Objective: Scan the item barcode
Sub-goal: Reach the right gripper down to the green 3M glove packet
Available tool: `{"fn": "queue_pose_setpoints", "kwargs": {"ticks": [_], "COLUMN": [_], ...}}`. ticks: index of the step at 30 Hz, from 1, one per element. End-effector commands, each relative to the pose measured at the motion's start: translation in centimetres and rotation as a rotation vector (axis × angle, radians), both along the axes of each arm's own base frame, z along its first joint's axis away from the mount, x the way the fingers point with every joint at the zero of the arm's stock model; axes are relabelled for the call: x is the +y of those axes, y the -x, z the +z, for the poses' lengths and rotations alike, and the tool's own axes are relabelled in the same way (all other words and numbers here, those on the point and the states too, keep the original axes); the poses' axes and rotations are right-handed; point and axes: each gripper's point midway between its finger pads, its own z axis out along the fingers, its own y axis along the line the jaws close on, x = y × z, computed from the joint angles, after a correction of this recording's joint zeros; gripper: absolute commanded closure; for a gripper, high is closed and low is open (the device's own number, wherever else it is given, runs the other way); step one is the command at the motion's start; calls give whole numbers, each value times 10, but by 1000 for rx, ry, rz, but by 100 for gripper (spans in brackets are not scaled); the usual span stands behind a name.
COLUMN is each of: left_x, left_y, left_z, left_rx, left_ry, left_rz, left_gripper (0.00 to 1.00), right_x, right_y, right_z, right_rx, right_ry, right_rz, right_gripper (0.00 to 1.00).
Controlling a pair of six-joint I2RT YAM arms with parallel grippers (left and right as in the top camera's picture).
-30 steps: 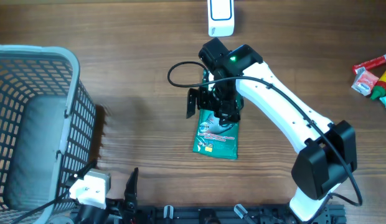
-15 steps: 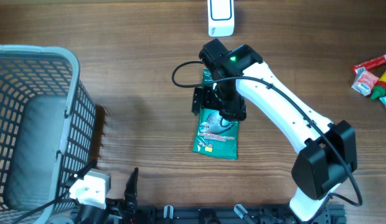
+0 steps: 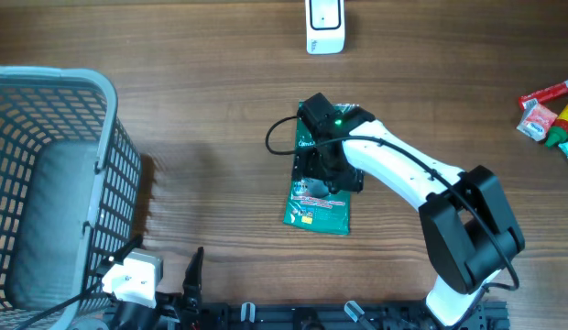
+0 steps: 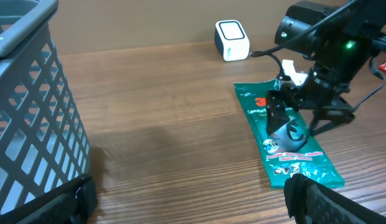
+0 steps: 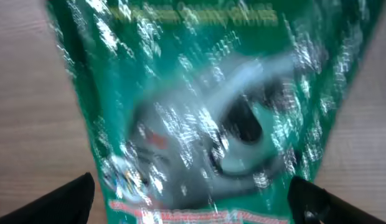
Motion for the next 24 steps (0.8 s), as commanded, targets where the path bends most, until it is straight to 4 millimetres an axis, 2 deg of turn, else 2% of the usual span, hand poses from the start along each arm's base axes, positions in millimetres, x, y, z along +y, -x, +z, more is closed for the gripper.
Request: {"fn": "queue_pose_setpoints", "kwargs": {"ticks": [1, 3, 6, 9, 11, 13, 15, 19, 24], "left_x": [-2, -2, -2, -2, -2, -2, -2, -2, -2], "left_y": [1, 1, 1, 1, 1, 1, 1, 1, 1], "left_z": [2, 2, 2, 2, 2, 2, 2, 2, 2], "left_rx": [-12, -12, -12, -12, -12, -12, -12, -12, -12], "left_ry": [5, 5, 5, 5, 5, 5, 5, 5, 5], "left_rz": [-10, -10, -10, -10, -10, -10, -10, -10, -10], "left_gripper": [0, 0, 0, 0, 0, 0, 0, 0, 0], "right_x": [-2, -12, -15, -19, -36, -53, -62, -63, -47], "right_y": [-15, -19, -13, 10, 24, 34, 44, 48, 26], "right_z": [-10, -20, -38, -53, -54, -50, -46, -37, 9], "right_rx": [-75, -83, -33, 87, 148, 193, 235, 244, 126], "right_ry": [44, 112, 132, 136, 212, 288, 328, 340, 257], "right_rz": [136, 127, 133, 174, 186, 189, 144, 68, 33], "right_gripper": [0, 0, 0, 0, 0, 1, 0, 0, 0]}}
